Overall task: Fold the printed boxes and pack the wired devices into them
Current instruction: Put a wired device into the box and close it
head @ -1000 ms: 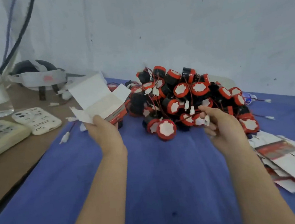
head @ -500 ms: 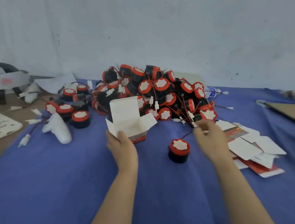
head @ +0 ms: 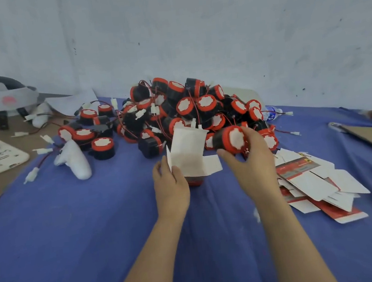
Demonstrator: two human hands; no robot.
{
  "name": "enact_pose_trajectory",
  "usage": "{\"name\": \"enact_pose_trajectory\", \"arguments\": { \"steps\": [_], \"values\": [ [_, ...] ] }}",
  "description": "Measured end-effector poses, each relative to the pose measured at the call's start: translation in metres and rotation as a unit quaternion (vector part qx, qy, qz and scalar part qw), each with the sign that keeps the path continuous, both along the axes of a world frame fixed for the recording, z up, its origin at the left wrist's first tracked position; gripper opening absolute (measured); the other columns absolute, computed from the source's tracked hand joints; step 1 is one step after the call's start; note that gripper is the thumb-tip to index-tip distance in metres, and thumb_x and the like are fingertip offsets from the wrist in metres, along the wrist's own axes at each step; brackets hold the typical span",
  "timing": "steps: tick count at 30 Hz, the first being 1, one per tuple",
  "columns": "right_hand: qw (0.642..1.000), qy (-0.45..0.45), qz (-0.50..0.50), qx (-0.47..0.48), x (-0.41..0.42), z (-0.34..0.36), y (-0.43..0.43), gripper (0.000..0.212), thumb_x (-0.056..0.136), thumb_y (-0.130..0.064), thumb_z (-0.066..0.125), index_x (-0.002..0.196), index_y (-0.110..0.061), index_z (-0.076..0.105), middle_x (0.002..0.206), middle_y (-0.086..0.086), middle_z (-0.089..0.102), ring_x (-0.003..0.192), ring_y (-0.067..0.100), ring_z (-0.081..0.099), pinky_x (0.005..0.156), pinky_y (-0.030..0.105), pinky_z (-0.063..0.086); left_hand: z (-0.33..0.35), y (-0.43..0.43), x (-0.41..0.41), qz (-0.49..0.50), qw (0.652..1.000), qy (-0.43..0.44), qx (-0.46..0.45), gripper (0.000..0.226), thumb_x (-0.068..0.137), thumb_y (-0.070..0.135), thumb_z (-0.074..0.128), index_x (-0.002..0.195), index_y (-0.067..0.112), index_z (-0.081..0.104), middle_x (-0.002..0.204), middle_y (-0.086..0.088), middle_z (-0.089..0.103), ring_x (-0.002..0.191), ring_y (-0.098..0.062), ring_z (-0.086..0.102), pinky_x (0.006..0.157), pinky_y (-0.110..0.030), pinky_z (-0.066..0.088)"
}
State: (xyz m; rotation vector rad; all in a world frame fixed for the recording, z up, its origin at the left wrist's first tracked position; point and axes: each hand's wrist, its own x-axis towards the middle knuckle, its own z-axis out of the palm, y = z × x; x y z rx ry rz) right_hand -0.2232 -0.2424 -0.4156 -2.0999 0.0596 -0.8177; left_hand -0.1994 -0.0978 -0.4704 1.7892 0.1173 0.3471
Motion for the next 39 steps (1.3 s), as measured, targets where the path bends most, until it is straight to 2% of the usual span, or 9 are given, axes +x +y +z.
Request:
{"name": "enact_pose_trajectory", "arguments": {
  "steps": [3, 9, 14, 20, 25, 27, 30, 34, 39],
  "values": [
    [0.991, 0.013, 0.081, -0.108, 0.006, -0.009, 0.027, 0.069, 0.081, -0.028, 0.075, 0.141, -0.024, 0.041, 0.129, -0.007, 0.05, 0.118, 0.01, 0.046, 0.093, 0.02, 0.036, -0.002, -0.003, -0.002, -0.02, 1.0, -0.002, 0.023, 0.034, 0.102, 0.02, 0.032, 0.131, 0.008, 0.047, 0.14, -0.012, 0.041, 0.123, -0.03, 0.046, 0.102, -0.047, 0.042],
    [0.969, 0.107, 0.063, -0.212, 0.015, -0.036, 0.041, 0.072, 0.091, -0.044, 0.059, 0.151, -0.023, 0.025, 0.139, 0.0, 0.048, 0.13, 0.021, 0.036, 0.106, 0.035, 0.029, 0.001, 0.0, -0.001, 0.0, 0.999, 0.05, -0.006, 0.04, 0.103, 0.031, 0.029, 0.078, 0.017, 0.056, 0.082, -0.004, 0.062, 0.073, -0.013, 0.054, 0.059, -0.024, 0.039],
    [0.969, 0.093, 0.037, -0.224, 0.014, -0.039, 0.043, 0.066, 0.091, -0.053, 0.052, 0.147, -0.023, 0.034, 0.14, -0.004, 0.047, 0.133, 0.017, 0.032, 0.108, 0.032, 0.019, 0.0, -0.003, -0.003, 0.01, 0.999, 0.046, 0.026, 0.046, 0.105, 0.035, 0.025, 0.087, 0.011, 0.06, 0.086, -0.007, 0.062, 0.072, -0.014, 0.054, 0.057, -0.022, 0.036],
    [0.964, 0.092, -0.025, -0.248, 0.011, -0.037, 0.046, 0.05, 0.086, -0.06, 0.052, 0.122, -0.026, 0.058, 0.107, -0.005, 0.061, 0.111, 0.017, 0.046, 0.091, 0.029, 0.019, -0.001, -0.003, -0.003, -0.01, 0.999, 0.04, 0.026, 0.046, 0.104, 0.037, 0.024, 0.096, 0.013, 0.063, 0.093, -0.004, 0.065, 0.085, -0.017, 0.058, 0.071, -0.028, 0.042],
    [0.965, 0.147, 0.013, -0.217, 0.007, -0.035, 0.046, 0.038, 0.093, -0.05, 0.049, 0.113, -0.018, 0.054, 0.099, -0.003, 0.067, 0.095, 0.012, 0.053, 0.115, 0.037, 0.015, -0.002, 0.001, 0.0, -0.014, 0.997, 0.054, 0.046, 0.032, 0.1, 0.044, 0.035, 0.093, 0.019, 0.053, 0.09, 0.003, 0.061, 0.085, -0.014, 0.057, 0.067, -0.026, 0.043],
    [0.948, 0.167, 0.029, -0.271, 0.007, -0.032, 0.044, 0.031, 0.099, -0.04, 0.04, 0.11, -0.02, 0.06, 0.11, -0.005, 0.063, 0.119, 0.015, 0.049, 0.118, 0.043, -0.002, -0.003, 0.002, 0.002, -0.021, 0.997, 0.063, 0.038, 0.023, 0.095, 0.043, 0.049, 0.096, 0.021, 0.049, 0.095, 0.002, 0.061, 0.091, -0.019, 0.058, 0.071, -0.029, 0.045],
    [0.932, 0.186, 0.053, -0.308, 0.005, -0.026, 0.035, 0.033, 0.099, -0.024, 0.037, 0.117, -0.028, 0.064, 0.129, -0.007, 0.049, 0.132, 0.019, 0.03, 0.113, 0.041, 0.012, -0.003, 0.002, 0.0, -0.026, 0.997, 0.057, 0.047, 0.033, 0.084, 0.041, 0.067, 0.101, 0.023, 0.045, 0.099, 0.004, 0.058, 0.093, -0.018, 0.056, 0.067, -0.027, 0.044],
    [0.959, 0.188, -0.002, -0.213, 0.0, -0.009, 0.012, 0.029, 0.097, -0.017, 0.045, 0.117, -0.023, 0.065, 0.129, 0.002, 0.047, 0.101, 0.021, 0.051, 0.081, 0.031, 0.042, -0.002, -0.001, -0.001, 0.0, 0.997, 0.036, 0.072, 0.034, 0.082, 0.034, 0.068, 0.103, 0.022, 0.045, 0.105, 0.001, 0.057, 0.107, -0.023, 0.053, 0.082, -0.037, 0.05],
    [0.955, 0.252, 0.107, -0.117, -0.01, 0.008, -0.002, 0.018, 0.094, -0.011, 0.053, 0.095, -0.02, 0.068, 0.08, 0.001, 0.071, 0.057, 0.003, 0.056, 0.054, 0.019, 0.046, -0.003, -0.003, -0.004, 0.003, 0.998, 0.013, 0.067, 0.031, 0.084, 0.033, 0.067, 0.102, 0.022, 0.044, 0.107, -0.001, 0.059, 0.107, -0.025, 0.054, 0.084, -0.041, 0.051]
  ]
}}
